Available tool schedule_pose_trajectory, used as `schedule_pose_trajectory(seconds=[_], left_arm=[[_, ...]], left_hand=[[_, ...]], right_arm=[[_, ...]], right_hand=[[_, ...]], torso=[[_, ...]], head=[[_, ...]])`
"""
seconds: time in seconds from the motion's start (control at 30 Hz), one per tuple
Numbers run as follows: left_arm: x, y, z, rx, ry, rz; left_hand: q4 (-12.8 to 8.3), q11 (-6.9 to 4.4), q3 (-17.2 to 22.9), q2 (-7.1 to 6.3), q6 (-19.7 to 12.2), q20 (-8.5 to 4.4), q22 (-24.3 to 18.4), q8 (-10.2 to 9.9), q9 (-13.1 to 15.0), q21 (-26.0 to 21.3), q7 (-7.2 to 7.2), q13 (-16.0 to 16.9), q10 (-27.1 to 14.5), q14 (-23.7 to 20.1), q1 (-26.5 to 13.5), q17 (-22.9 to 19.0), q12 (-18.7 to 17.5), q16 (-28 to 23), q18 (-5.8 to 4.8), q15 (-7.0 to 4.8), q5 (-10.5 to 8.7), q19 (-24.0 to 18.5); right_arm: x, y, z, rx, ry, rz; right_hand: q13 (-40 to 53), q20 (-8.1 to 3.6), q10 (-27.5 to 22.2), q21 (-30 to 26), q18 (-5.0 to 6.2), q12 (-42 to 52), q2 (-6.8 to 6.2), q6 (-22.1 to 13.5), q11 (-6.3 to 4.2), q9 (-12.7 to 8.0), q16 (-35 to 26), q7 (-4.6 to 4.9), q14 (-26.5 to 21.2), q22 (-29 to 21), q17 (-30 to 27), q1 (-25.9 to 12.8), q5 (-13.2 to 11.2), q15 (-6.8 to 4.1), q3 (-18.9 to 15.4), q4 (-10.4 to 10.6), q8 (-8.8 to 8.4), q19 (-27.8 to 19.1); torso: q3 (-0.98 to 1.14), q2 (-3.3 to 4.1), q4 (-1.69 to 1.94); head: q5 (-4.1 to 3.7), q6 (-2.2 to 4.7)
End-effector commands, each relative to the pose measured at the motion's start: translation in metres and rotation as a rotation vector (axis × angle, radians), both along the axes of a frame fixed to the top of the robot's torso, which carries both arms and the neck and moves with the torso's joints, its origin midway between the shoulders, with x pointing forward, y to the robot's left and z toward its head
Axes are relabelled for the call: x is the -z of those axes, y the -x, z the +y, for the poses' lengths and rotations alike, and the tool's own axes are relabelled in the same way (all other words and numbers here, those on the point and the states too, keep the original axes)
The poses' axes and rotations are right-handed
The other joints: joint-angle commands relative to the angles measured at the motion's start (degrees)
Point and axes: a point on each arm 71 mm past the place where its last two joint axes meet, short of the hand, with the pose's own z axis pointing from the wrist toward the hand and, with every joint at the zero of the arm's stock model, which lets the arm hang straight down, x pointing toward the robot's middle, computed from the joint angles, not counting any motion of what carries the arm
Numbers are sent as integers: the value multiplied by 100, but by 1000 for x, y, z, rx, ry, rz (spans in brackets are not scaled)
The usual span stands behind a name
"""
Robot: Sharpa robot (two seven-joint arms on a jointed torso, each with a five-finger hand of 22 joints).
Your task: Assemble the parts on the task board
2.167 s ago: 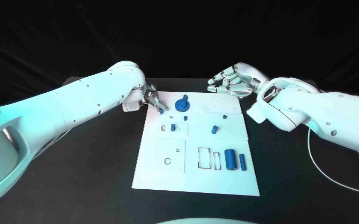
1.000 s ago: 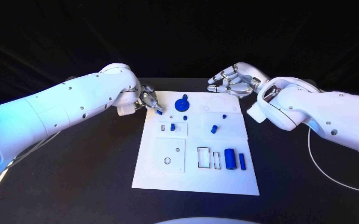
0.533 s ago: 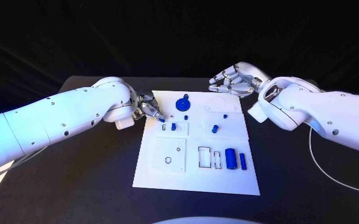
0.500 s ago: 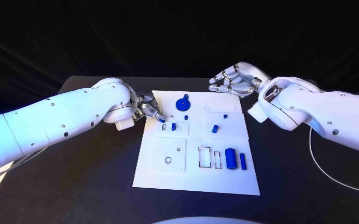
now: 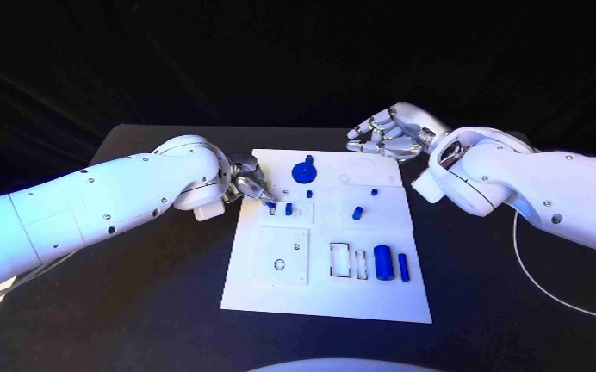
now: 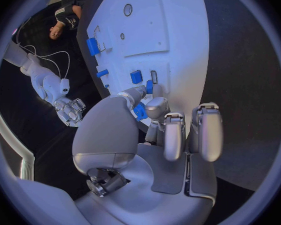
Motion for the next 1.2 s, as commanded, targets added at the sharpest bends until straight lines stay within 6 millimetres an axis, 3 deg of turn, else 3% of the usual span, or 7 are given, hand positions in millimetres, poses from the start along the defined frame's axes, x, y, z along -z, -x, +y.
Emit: schedule_pose_trajectory(seconds=[0.03,1.2], left_arm=[[3,1,-2,34,-24,18],[10,6,-5,62,-93,54]], left_hand=[[-737,11,770,48,15,-28,1005,25,5,12,-30,-1,37,592,0,1509,27,17,-42,-23,41,383],[-782,5,798,1,42,-34,1024,30,-4,28,-36,39,69,592,-25,1509,58,17,-47,-25,110,391]], right_arm=[[1,1,2,-17,8,0],[1,1,2,-19,7,4]], right_hand=[[2,-14,-29,-26,112,31,55,46,-3,1,-24,-10,290,148,52,23,11,12,-27,-1,19,-38],[2,-14,-29,-26,112,31,55,46,-3,1,-24,-10,290,148,52,23,11,12,-27,-1,19,-38]], torso=[[3,-2,6],[7,-5,4]], head=[[1,-8],[6,-74]])
